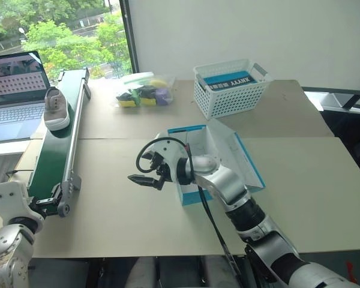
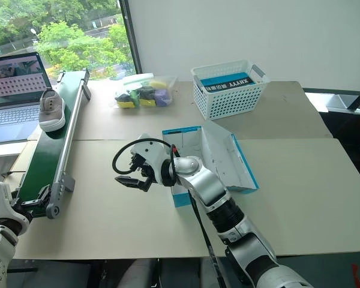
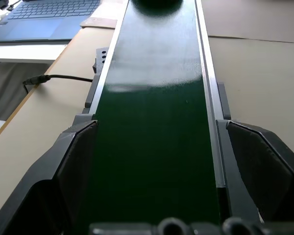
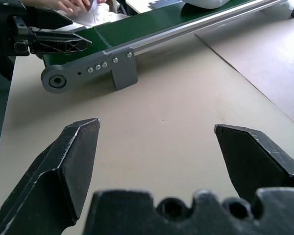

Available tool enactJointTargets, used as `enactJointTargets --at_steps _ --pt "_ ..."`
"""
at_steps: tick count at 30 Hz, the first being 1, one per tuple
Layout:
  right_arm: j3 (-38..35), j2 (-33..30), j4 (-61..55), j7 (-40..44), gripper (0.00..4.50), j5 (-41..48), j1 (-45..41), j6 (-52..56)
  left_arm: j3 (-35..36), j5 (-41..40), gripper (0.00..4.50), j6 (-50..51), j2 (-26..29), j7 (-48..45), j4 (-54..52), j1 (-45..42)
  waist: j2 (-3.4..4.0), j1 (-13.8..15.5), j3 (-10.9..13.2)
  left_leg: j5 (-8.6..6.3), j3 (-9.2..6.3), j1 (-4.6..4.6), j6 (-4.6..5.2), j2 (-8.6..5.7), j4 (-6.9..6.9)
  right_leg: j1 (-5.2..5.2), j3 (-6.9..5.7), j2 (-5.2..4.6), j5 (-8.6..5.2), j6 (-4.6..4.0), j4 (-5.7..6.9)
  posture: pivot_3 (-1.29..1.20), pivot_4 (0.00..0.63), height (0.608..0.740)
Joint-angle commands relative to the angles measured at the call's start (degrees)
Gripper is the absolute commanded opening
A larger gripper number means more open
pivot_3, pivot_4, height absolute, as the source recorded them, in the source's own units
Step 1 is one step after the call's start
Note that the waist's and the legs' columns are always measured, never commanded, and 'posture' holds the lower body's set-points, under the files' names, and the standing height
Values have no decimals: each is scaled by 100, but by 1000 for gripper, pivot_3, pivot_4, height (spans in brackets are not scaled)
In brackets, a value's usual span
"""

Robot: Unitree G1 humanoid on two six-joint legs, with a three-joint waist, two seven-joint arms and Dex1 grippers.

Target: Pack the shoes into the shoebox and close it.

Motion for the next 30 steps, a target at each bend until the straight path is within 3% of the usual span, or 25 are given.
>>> enactJointTargets --at_steps 1,21,30 --pt "-84 49 -180 -57 4437 -30 -39 -61 123 59 4500 -58 108 12 -20 -39 0 -2 0 0 0 0 0 0 0 -1 0 0 0 0 0 0 150 739" --pt "-77 52 -248 -133 4437 -17 19 -23 217 99 4500 89 107 162 130 -136 -1 0 0 0 0 0 0 1 0 -2 0 0 1 -1 1 0 150 739" --pt "-111 34 -303 -195 4437 -4 49 26 352 -172 4500 102 -151 321 425 -421 -2 3 -1 0 -1 0 0 0 0 -2 0 -1 1 -1 3 0 150 739"
